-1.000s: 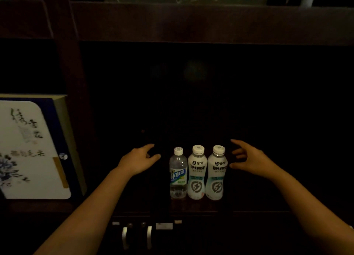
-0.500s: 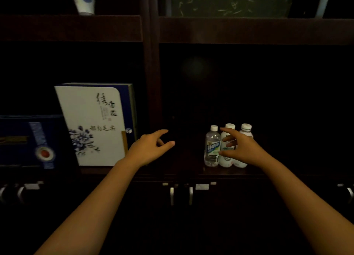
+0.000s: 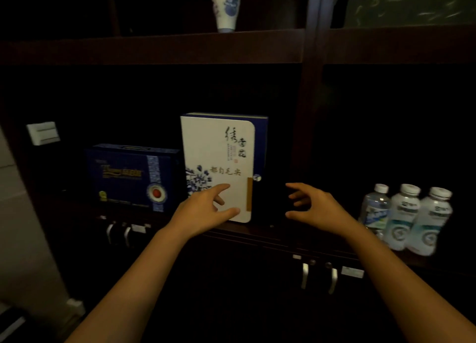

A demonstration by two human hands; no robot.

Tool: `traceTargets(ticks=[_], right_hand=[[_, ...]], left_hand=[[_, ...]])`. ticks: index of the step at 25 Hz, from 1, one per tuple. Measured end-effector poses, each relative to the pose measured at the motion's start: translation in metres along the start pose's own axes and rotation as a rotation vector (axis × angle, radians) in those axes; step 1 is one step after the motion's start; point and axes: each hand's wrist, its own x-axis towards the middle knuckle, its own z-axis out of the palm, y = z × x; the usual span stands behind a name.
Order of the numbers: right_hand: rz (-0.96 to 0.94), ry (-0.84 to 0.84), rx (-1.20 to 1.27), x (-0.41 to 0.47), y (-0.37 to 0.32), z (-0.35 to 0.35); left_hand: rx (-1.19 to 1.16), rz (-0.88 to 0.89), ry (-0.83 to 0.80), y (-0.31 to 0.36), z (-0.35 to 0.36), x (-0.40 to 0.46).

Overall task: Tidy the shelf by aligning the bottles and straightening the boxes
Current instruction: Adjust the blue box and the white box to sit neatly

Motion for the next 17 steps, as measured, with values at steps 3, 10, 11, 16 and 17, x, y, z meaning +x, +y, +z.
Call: traceTargets(ticks=[3,10,11,16,17], right_hand=[[-0.020,-0.052,-0.002,0.035,-0.013,0.045],[-0.079,-0.109,0.036,0.152,-0.056,0.125],[-0.098,-0.125,0.058,0.164,-0.064,0.131],[-0.141,-0.156,0.096,0.217,-0.103,0.176],[-0.135,-0.136,0.092,0.228,-0.109,0.188]], left_hand=[[0.030,-0.045,-0.017,-0.047,-0.012,0.001],[0.151,-0.106,0.033,-0.154,-0.074,0.055],[0.157,-0.110,0.055,-0.167,-0.083,0.059],[0.147,-0.157,0.120,-0.244,-0.128,0.076],[0.149,-0.165,0.149,-0.260,-0.136,0.081]])
